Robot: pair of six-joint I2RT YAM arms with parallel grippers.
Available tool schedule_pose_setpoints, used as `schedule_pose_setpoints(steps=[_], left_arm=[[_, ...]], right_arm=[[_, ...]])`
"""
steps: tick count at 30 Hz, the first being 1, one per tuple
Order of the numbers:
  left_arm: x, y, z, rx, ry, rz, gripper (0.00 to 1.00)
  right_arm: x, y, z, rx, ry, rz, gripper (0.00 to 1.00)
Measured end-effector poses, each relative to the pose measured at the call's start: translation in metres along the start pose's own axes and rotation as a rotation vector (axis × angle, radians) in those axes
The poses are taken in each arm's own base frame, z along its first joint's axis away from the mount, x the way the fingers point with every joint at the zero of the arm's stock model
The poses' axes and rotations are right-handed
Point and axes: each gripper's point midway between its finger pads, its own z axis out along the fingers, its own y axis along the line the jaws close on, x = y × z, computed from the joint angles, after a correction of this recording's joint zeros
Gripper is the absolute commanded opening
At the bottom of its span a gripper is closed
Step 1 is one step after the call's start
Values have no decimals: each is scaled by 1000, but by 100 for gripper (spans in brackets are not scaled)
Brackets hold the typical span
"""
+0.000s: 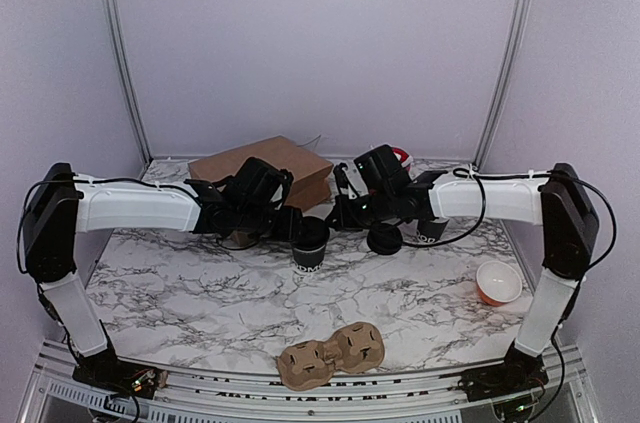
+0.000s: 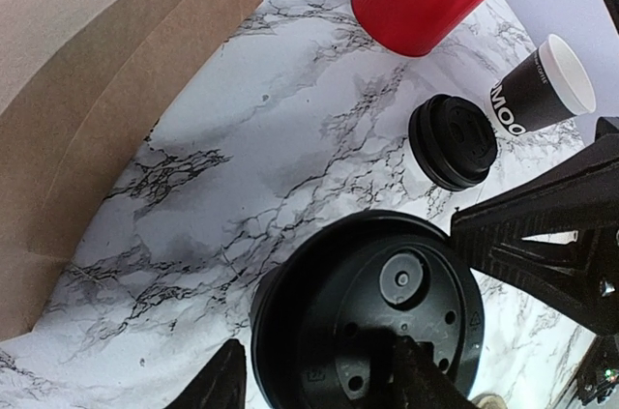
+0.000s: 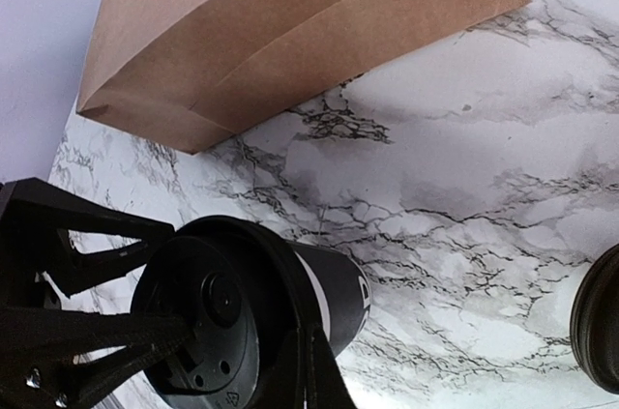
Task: Pack the takeout coffee
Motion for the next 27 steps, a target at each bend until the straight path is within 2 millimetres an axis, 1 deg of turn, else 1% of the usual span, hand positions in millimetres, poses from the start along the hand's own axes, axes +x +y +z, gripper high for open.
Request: schedule_pose_setpoints(steps=[7, 11, 18, 27], left_arm=[[0, -1, 1, 8, 0, 0, 51], [1, -2, 2, 11, 0, 0, 51], [1, -2, 3, 20, -9, -2, 51], [1, -2, 4, 25, -14, -2, 51]], right_arm=[[0, 1, 0, 31, -15, -27, 0], [4, -1, 1, 48, -15, -38, 0], [9, -3, 4, 58, -42, -47, 0], [9, -4, 4, 53, -91, -41, 0]])
